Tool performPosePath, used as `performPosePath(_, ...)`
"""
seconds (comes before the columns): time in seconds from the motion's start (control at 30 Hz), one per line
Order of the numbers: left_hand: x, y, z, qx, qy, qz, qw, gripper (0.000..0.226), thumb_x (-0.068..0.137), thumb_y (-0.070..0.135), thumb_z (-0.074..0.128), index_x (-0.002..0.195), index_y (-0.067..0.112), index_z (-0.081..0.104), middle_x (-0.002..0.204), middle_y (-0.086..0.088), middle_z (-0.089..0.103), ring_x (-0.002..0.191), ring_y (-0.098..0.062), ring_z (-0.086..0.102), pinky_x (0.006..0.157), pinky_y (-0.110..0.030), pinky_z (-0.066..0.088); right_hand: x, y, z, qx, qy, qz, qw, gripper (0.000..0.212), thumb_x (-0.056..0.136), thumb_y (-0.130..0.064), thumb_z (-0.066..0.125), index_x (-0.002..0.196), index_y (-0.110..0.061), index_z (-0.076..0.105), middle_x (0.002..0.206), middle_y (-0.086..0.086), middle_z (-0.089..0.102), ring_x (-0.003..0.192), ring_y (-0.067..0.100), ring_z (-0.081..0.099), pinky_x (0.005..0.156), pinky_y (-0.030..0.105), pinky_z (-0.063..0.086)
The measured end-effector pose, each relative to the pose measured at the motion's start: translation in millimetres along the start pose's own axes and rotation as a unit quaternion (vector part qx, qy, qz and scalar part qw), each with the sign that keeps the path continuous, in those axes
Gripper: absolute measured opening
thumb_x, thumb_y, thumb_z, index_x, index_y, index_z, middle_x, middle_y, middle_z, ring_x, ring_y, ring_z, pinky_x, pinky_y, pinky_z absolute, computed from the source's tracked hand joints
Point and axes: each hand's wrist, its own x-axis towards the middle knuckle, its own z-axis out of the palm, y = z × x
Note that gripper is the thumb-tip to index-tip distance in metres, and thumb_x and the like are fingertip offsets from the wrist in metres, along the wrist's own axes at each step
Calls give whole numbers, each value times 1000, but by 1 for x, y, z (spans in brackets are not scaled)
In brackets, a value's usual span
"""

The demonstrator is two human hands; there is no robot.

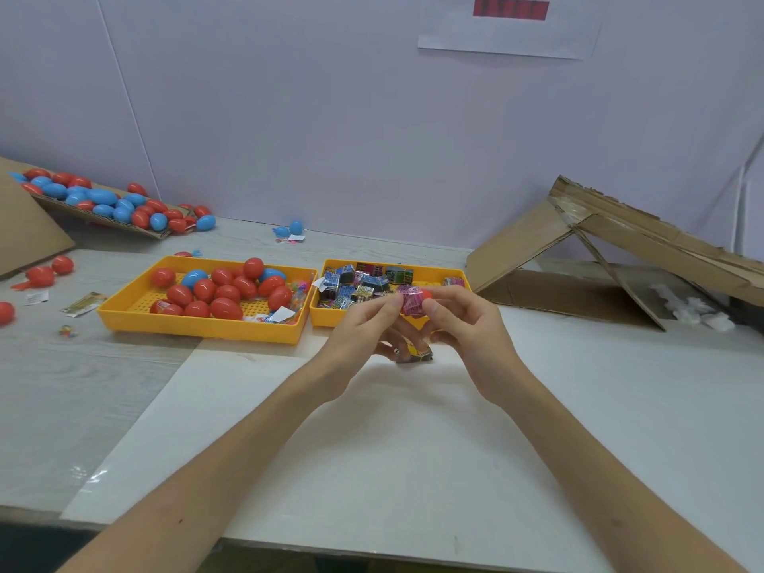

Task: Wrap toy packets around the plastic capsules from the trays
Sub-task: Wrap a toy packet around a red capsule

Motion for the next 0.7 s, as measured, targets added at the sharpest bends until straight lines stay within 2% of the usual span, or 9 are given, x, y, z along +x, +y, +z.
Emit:
performPosePath(0.13,3,1,-1,2,39,14,999,22,104,32,51,120,25,64,85,2,72,67,-22,64,62,-26,54,0,-1,0,3,0,5,1000,31,84,-30,71,106,-8,71,86,4,75,70,17,68,66,24,54)
performPosePath(0.2,3,1,-2,18,59,26,998,20,101,26,57,119,19,64,84,6,71,66,-20,64,63,-27,54,-1,-1,0,0,-5,11,1000,31,83,-31,72,105,-10,71,89,5,75,72,18,68,67,25,55)
performPosePath(0.33,2,1,-3,47,76,36,995,14,103,19,55,108,10,64,78,5,69,65,-16,64,63,-26,53,0,0,1,-12,4,26,1000,34,78,-33,75,104,-11,71,94,9,74,78,22,71,74,32,55)
performPosePath(0.43,2,1,-3,58,79,36,995,14,104,19,53,103,9,63,76,6,68,63,-15,62,62,-27,52,1,0,0,-8,-5,16,1000,31,83,-25,74,113,-16,71,102,8,74,79,24,72,74,31,56)
performPosePath(0.57,3,0,-2,44,125,50,990,13,104,21,54,112,14,61,76,7,68,63,-17,62,61,-29,53,2,-2,-2,-4,-26,17,999,25,93,-12,67,117,-16,72,108,8,74,78,21,72,73,26,56)
performPosePath(0.7,6,-2,-10,66,191,61,977,9,101,19,58,106,21,65,87,3,70,70,-7,63,64,-21,52,8,-13,-14,58,44,28,997,22,95,-14,63,115,-13,71,102,4,75,80,15,69,74,23,54)
